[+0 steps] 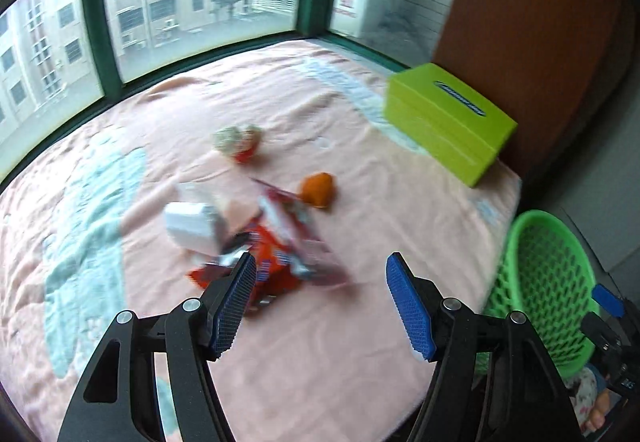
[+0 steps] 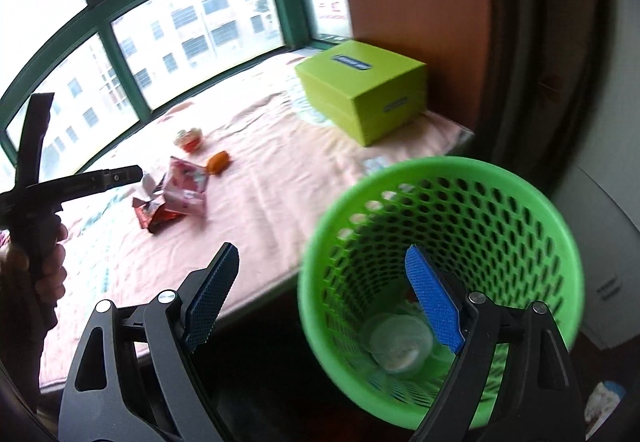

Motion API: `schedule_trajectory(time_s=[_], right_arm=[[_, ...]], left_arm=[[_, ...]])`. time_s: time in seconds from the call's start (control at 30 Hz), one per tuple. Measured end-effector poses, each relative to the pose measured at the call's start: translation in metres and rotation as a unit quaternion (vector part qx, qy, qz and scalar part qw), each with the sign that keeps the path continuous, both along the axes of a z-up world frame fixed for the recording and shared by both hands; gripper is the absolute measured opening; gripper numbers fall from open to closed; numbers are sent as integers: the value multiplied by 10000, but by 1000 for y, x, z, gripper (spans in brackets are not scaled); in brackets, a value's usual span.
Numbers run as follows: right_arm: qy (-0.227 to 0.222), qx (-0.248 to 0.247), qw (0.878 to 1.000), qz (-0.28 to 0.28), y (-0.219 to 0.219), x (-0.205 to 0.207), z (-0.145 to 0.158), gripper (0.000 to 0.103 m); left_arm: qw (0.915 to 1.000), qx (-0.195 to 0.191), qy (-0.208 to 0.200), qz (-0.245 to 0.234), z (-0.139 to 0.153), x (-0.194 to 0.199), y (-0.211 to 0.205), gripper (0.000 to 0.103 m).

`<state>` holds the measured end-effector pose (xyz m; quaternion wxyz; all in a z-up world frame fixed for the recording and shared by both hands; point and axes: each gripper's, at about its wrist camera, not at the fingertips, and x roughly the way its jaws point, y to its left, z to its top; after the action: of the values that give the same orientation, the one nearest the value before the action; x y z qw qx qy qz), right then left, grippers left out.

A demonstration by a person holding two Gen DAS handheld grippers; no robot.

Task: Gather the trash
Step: 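Move both tools back over the table toward the white foam block, then close the left tool on the white foam block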

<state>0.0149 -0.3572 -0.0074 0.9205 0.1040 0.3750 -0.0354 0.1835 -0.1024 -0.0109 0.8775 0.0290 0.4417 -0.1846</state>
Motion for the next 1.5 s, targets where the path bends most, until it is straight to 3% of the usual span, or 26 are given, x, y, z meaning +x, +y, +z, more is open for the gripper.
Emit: schedule_trajectory(time_s=[0.37, 0.97, 1.3, 1.5], right_arm=[[209, 97, 9981, 574, 49, 48, -9, 90], [482, 272, 9941, 931, 84, 108, -20, 90], [561, 492, 9913, 1085, 94, 143, -22, 90], [662, 485, 9909, 1071, 97, 168, -26, 89]], left_arm=[[9980, 203, 131, 581, -32, 49, 68, 76], [9981, 162, 430, 421, -69, 91, 72, 82], [9985, -63, 478, 258, -76, 97, 75, 58], [9988, -119, 414, 249, -71, 95, 79, 57]])
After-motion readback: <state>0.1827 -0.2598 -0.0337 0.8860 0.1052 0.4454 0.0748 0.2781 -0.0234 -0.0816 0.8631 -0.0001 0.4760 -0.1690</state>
